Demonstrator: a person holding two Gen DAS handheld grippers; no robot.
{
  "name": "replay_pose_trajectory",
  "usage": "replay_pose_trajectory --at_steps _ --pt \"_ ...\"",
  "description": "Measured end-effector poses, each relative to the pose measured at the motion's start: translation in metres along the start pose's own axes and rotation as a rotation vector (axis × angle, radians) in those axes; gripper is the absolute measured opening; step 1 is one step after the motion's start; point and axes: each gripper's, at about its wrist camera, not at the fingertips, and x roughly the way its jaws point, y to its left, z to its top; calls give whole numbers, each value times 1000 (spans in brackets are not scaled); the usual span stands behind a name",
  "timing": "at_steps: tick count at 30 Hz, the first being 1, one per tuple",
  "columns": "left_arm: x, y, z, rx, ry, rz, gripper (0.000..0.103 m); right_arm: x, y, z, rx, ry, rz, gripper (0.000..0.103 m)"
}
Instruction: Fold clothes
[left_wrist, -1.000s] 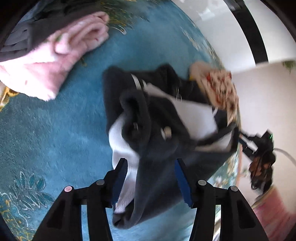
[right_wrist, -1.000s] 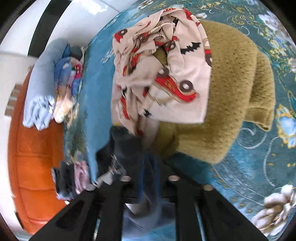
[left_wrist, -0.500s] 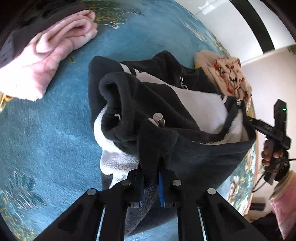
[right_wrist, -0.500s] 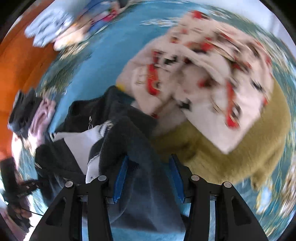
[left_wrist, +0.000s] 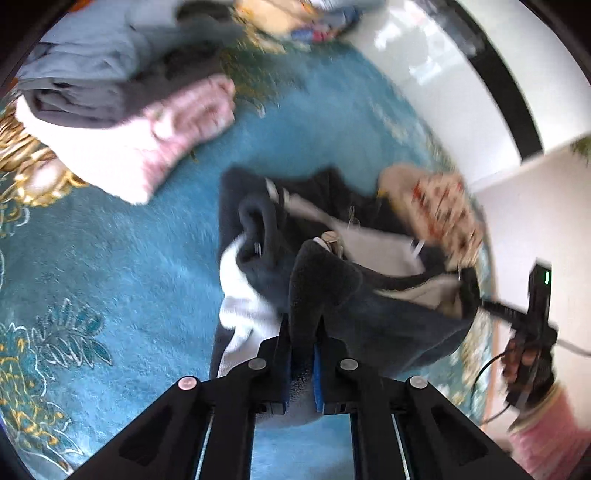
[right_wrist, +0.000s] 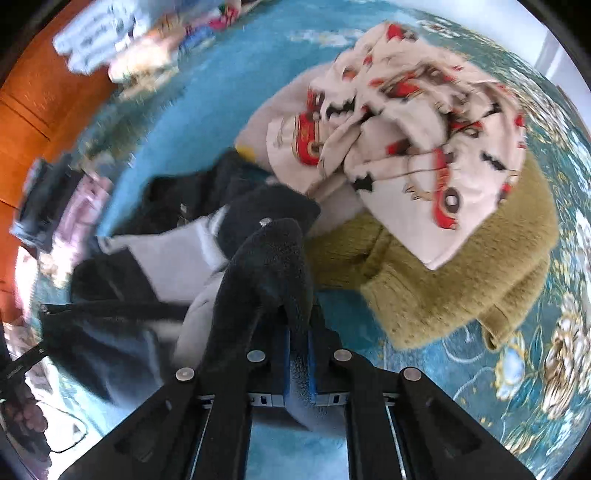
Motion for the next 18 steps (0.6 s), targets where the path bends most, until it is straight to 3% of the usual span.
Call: replay_pose_trajectory --at_steps 4,7,10,13,18 --pt "-3 1 46 40 -99 26 9 -33 -14 28 78 -117 71 7" --pt "19 1 87 99 -135 84 9 -1 -22 60 111 -123 45 7" --pt "71 8 109 124 -64 172 9 45 -29 78 159 -80 7 7" --pt "103 24 121 89 -8 202 9 79 -35 82 216 -44 -24 7" --pt "95 24 118 64 12 176 10 84 -32 86 199 -32 -50 7"
